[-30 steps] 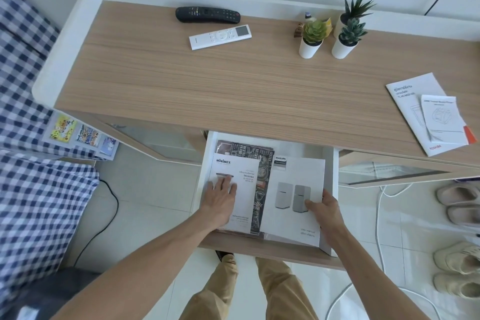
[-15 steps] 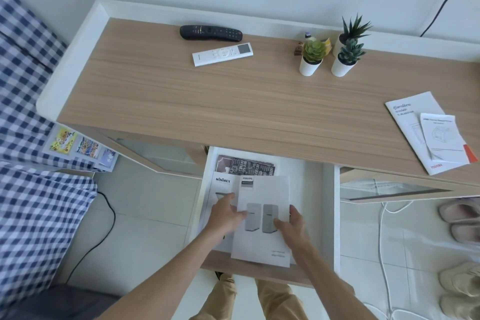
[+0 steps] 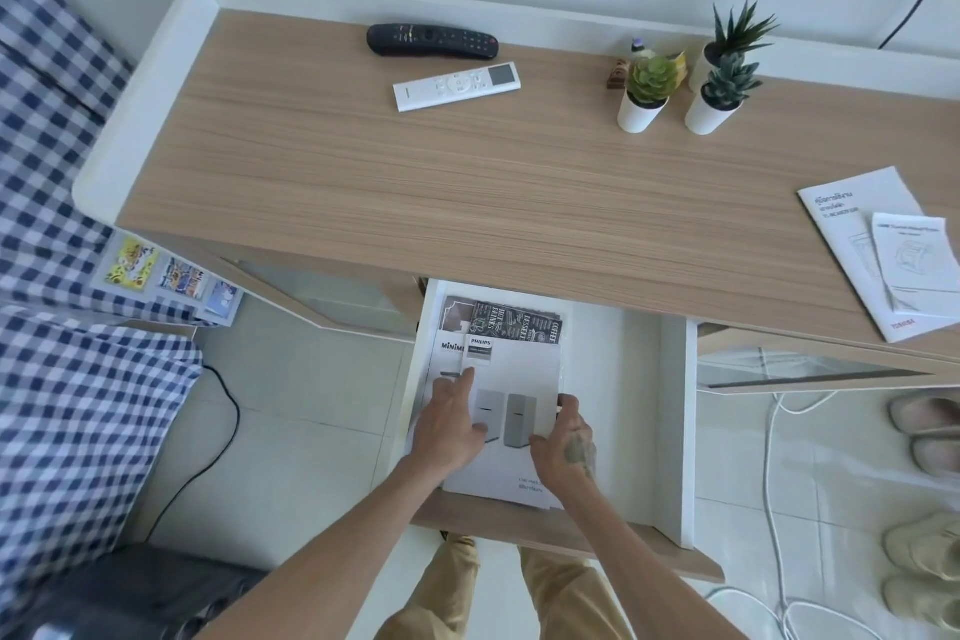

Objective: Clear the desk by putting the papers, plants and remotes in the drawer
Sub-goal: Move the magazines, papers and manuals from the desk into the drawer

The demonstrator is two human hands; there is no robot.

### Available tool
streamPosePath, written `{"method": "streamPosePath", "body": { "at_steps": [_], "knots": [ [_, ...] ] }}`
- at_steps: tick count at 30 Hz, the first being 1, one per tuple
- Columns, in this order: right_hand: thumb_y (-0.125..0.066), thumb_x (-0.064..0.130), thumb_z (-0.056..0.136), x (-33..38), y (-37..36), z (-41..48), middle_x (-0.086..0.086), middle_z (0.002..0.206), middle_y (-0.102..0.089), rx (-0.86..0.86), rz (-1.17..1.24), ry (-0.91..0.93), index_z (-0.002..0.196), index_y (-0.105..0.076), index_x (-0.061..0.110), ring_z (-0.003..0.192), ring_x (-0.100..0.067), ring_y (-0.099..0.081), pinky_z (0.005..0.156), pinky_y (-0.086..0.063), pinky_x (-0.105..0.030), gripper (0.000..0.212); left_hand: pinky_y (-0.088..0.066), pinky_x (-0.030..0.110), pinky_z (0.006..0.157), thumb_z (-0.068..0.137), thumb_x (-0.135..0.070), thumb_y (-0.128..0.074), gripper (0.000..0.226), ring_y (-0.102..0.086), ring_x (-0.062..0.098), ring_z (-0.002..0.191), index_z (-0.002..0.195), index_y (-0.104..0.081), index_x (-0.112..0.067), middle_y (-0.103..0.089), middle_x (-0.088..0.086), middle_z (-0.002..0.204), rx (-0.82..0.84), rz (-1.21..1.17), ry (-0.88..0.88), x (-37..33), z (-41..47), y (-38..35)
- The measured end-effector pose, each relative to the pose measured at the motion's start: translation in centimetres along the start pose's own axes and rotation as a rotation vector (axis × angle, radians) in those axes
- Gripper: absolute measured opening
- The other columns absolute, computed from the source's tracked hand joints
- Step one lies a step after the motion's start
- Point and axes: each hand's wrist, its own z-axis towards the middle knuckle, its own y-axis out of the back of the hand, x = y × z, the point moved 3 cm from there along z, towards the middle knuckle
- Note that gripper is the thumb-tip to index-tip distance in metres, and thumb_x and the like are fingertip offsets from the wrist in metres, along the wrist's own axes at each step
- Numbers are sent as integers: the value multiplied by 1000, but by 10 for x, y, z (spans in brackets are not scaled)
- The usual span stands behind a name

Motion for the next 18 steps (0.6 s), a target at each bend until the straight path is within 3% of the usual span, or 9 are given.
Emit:
{"method": "streamPosePath", "body": {
  "at_steps": [4,9,11,14,18],
  "knots": [
    [-62,13,83,-2,-4,-3,-3,106,-56,-24,24,12,117,-50,13,79,-19,-49,69,-44,-31,36,-46,30,75,90,-28,-65,58,-59,30,111,139,-37,-15,-34,15,144,13,175,-7,-1,-1,0],
    [-57,9,84,5,-12,-7,-3,105,-58,27,61,23,121,-57,15,89,-23,-56,75,-45,-31,38,-46,28,65,86,-13,-70,76,-65,29,100,149,-28,-8,-3,14,163,55,380,-16,-1,-9,-3],
    [-55,5,83,10,-15,-9,-5,107,-64,72,72,25,112,-62,16,93,-24,-59,82,-51,-34,31,-44,27,61,84,-7,-71,76,-67,28,94,148,-30,-5,0,14,163,82,404,-23,-1,-11,-3],
    [-50,2,82,13,-19,-12,-7,112,-64,156,79,62,110,-65,15,102,-27,-59,90,-51,-39,33,-49,29,68,83,-7,-71,77,-66,29,101,148,-29,-3,2,16,163,112,435,-14,1,-14,-2],
    [-46,0,80,12,-13,-8,-10,115,-67,236,111,85,116,-65,15,100,-29,-62,87,-54,-42,43,-48,28,65,89,-11,-65,81,-66,28,96,153,-16,-3,10,13,164,159,500,-9,6,-14,-2]
  ]
}}
